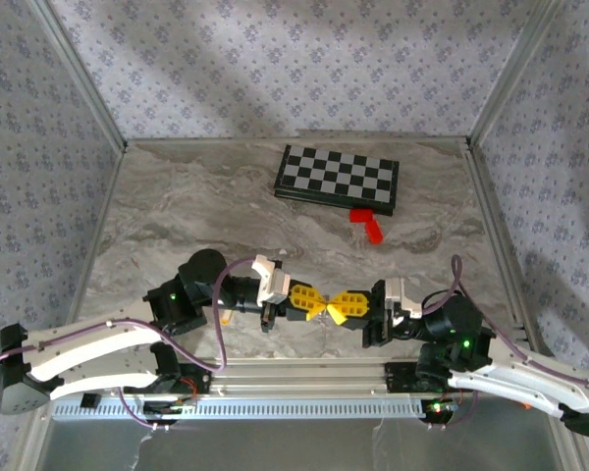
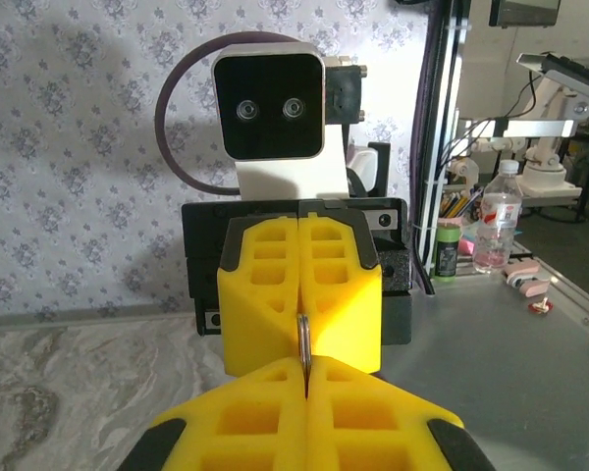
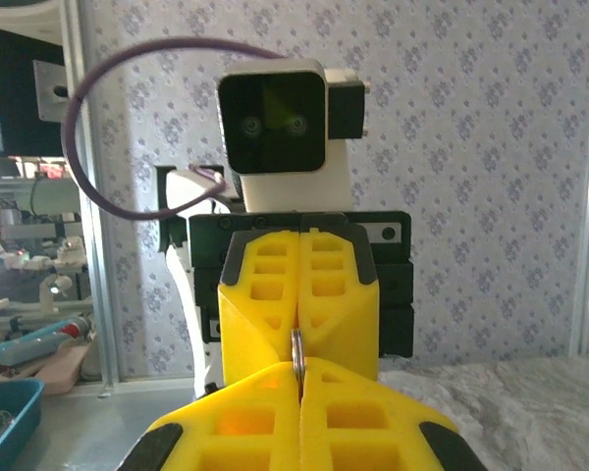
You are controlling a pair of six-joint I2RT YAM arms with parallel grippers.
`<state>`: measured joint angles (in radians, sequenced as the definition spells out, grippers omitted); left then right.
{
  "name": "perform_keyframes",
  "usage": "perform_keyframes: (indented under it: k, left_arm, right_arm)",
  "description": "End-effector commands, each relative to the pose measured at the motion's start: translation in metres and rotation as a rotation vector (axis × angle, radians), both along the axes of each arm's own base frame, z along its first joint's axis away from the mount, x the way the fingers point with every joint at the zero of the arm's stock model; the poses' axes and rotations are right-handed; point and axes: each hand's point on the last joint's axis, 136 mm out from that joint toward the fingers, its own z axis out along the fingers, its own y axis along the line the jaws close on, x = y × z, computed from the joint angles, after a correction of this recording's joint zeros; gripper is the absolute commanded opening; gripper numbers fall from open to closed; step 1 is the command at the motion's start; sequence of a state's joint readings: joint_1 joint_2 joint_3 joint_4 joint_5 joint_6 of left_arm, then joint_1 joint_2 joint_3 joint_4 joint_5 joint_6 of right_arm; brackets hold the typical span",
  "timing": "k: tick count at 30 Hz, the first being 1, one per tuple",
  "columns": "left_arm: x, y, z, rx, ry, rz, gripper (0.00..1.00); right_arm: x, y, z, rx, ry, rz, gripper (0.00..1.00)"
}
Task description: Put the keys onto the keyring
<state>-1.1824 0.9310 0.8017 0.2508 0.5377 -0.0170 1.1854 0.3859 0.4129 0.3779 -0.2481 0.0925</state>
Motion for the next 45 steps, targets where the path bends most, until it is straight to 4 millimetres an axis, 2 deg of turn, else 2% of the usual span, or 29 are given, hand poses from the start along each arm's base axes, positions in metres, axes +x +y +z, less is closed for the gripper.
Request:
perform_keyframes:
  k: [1,4,6,8,11,17,28,33,42,45]
  left_arm:
    - [0.002,0.006,0.026,-0.019,-0.066,0.044,0.0]
    - [0.017,0.006,0.014,0.09,-0.106,0.123,0.0]
    - [0.025,0.005,0.005,0.175,-0.13,0.158,0.0]
    - [0.031,0.004,-0.003,0.26,-0.16,0.177,0.0]
    - [0.036,0.004,-0.018,0.389,-0.188,0.176,0.0]
    - [0.041,0.007,-0.036,0.546,-0.201,0.175,0.0]
    - [0.031,0.002,-0.042,0.582,-0.184,0.099,0.0]
    - [0.03,-0.002,-0.042,0.587,-0.188,0.089,0.0]
    - [0.027,-0.006,-0.042,0.589,-0.192,0.077,0.0]
    - [0.025,-0.005,-0.044,0.592,-0.188,0.069,0.0]
  right_arm:
    - [0.009,-0.003,0.002,-0.054,0.008,-0.069,0.07]
    - [0.022,-0.008,-0.007,-0.154,0.035,-0.15,0.34]
    - [0.029,-0.012,-0.013,-0.208,0.055,-0.2,0.45]
    - [0.035,-0.017,-0.017,-0.259,0.07,-0.239,0.5]
    - [0.039,-0.021,-0.023,-0.329,0.081,-0.273,0.51]
    - [0.039,-0.017,-0.034,-0.43,0.081,-0.267,0.5]
    - [0.041,-0.002,-0.053,-0.529,0.091,-0.24,0.42]
    - [0.04,0.001,-0.052,-0.52,0.088,-0.228,0.37]
    - [0.038,0.008,-0.056,-0.527,0.096,-0.204,0.19]
    - [0.036,0.01,-0.057,-0.526,0.098,-0.19,0.1]
